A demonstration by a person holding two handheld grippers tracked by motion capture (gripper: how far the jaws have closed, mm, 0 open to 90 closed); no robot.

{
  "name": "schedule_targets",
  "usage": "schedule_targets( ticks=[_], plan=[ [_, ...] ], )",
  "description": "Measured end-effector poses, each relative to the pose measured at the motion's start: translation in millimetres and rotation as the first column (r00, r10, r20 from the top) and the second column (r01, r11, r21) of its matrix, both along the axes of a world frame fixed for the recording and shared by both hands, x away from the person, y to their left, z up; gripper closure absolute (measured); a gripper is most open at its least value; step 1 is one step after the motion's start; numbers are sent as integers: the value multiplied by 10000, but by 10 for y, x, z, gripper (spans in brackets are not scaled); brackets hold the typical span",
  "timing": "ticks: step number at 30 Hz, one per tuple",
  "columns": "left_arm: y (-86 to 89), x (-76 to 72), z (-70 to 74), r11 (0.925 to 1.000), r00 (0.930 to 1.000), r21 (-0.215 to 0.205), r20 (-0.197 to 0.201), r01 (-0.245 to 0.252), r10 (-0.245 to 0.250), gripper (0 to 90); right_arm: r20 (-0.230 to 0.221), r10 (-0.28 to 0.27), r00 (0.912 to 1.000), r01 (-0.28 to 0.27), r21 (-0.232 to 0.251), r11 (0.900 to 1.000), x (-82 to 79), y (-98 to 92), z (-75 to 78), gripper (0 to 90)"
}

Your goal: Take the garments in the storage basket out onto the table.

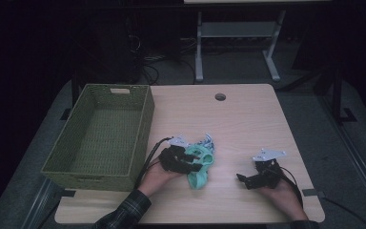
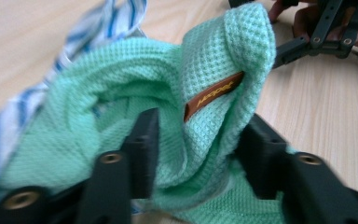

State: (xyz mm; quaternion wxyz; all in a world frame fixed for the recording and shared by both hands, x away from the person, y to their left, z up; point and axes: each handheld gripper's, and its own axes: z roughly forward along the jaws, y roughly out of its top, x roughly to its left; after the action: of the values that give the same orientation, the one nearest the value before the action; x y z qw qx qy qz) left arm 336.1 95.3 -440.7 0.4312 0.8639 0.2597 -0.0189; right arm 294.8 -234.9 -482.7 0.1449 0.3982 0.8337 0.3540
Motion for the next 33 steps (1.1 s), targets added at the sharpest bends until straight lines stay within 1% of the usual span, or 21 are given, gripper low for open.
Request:
schedule_targets(
  ticks=[1,3,4,6,8,9,10,11,15,16,17,19,20,21,24,26,28,29,31,32,33],
  plan=[
    [23,-15,36,10000,9999,-55,142,-8,9,436,-4,-2,10000,2,1,10000,0,0,0,32],
    [73,-59,106,9995,9996,-277,231,-131,138,415,-3,-2,10000,2,2,10000,0,0,0,31],
    [107,-84,144,9992,9991,-359,376,-173,187,407,-9,-6,10000,6,3,10000,-1,0,1,32],
    [151,-130,186,9987,9987,-430,426,-258,276,402,-7,-4,10000,4,2,10000,0,0,0,32],
    [202,-185,211,9986,9973,-376,614,-371,394,401,-7,3,10000,-3,-4,10000,0,0,1,32],
    [226,-214,217,9985,9967,-290,661,-454,472,412,-10,-6,10000,6,2,10000,-1,1,1,32],
    [249,-239,215,9986,9964,-182,665,-506,517,463,-3,-2,10000,2,-2,10000,0,0,0,32],
    [268,-263,206,9984,9963,-64,656,-555,558,463,-3,-2,10000,2,-2,10000,0,0,0,32],
    [299,-350,141,9975,9982,432,262,-551,540,617,-2,-2,10000,2,-2,10000,0,0,0,32],
    [293,-369,125,9975,9989,576,240,-417,404,650,-5,-3,10000,3,-2,10000,0,0,0,32],
    [277,-388,107,9964,9992,785,263,-320,301,675,-5,-1,10000,1,-4,10000,0,0,0,31],
    [226,-423,71,9941,9996,1074,238,-179,154,721,15,8,10000,-8,-12,10000,1,-1,-1,31],
    [194,-442,57,9926,9995,1197,292,-177,143,750,52,40,10000,-40,-25,10000,6,-2,-2,31],
    [172,-445,49,9900,9990,1408,447,-80,17,772,42,33,10000,-33,-18,10000,7,0,-1,31],
    [114,-443,15,9862,9991,1657,421,29,-100,860,39,25,10000,-25,-15,10000,7,1,-1,32],
    [86,-423,-23,9840,9990,1779,429,27,-105,871,42,28,10000,-28,-17,10000,8,1,-1,31],
    [56,-407,-56,9870,9995,1608,299,-77,30,879,40,27,10000,-27,-17,10000,7,1,-1,32],
    [48,-395,-63,9854,9994,1702,315,57,-112,879,40,27,10000,-27,-16,10000,7,1,-1,31],
    [3,-396,-87,9871,9996,1598,269,44,-88,879,41,26,10000,-26,-18,10000,7,1,-1,32],
    [-14,-393,-100,9857,9994,1681,294,138,-190,878,38,25,10000,-25,-17,10000,7,1,-1,32],
    [-38,-396,-119,9855,9994,1694,278,136,-186,878,36,25,10000,-24,-16,10000,7,1,-1,32]
  ],
)
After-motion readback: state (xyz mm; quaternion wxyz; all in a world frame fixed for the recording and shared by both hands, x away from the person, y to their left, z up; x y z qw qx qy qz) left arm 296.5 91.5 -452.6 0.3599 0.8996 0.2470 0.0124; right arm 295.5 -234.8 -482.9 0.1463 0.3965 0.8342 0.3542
